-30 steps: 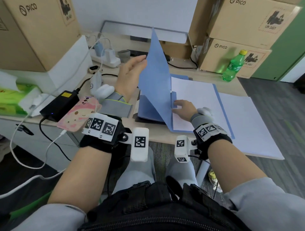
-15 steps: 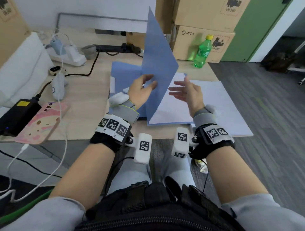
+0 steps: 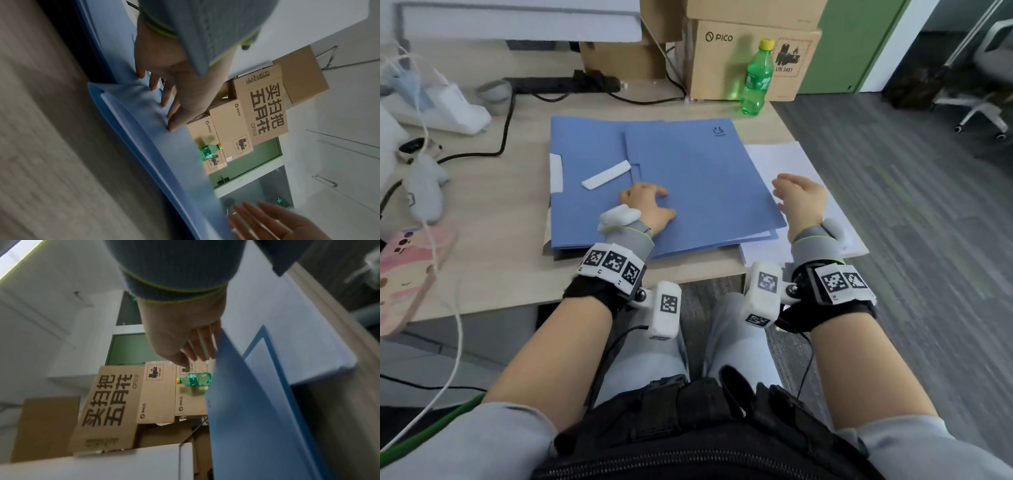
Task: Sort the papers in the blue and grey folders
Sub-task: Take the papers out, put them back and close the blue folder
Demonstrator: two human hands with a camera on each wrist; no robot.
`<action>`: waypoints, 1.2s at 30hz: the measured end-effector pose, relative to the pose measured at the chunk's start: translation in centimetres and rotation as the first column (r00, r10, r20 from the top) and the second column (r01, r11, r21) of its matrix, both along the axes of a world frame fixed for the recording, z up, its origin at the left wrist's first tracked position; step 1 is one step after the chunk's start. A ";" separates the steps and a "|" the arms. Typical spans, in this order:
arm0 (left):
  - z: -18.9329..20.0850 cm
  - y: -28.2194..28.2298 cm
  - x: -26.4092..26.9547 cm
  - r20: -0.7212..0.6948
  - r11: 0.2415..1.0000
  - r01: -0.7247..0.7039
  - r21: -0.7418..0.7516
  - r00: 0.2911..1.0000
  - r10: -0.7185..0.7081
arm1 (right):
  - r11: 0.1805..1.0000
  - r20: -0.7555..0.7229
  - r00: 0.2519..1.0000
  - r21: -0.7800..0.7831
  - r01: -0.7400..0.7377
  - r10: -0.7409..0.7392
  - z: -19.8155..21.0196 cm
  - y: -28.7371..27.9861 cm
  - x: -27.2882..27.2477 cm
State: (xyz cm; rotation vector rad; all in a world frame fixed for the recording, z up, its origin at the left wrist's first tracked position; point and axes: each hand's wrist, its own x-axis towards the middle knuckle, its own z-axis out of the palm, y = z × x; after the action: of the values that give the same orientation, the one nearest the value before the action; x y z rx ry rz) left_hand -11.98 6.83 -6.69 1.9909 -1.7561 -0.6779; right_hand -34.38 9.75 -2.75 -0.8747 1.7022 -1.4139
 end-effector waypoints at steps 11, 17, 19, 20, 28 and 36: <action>1.1 -2.5 0.5 0.031 0.982 -0.156 0.103 0.988 0.153 | 0.912 -0.339 0.892 0.376 -0.163 0.299 -1.3 -4.2 0.9; 0.9 -3.7 1.6 -0.080 0.968 -0.212 0.134 0.971 0.223 | 0.879 -0.334 0.882 0.450 -0.160 0.332 -0.5 -6.3 1.2; 0.9 -3.9 1.7 -0.143 0.961 -0.233 0.149 0.957 0.254 | 0.883 -0.292 0.901 0.437 -0.174 0.322 -0.6 -7.1 1.2; 0.8 -3.8 1.7 -0.164 0.959 -0.238 0.151 0.951 0.262 | 0.886 -0.252 0.915 0.424 -0.189 0.316 -0.8 -7.3 1.1; 0.7 -4.6 2.9 -0.208 0.965 -0.228 0.133 0.945 0.252 | 0.883 0.077 0.936 0.311 -0.351 0.345 -0.8 -7.5 2.0; 2.3 -4.7 6.9 0.106 0.932 -0.322 -0.166 0.934 0.341 | 0.904 0.136 0.922 0.191 -0.383 0.362 -0.9 -7.5 2.3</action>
State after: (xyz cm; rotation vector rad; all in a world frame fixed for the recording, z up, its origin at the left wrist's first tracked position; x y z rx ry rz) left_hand -5.07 2.10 -4.36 2.1979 -1.4361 -0.3014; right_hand -32.10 2.28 -3.64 -0.9349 1.4830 -0.9793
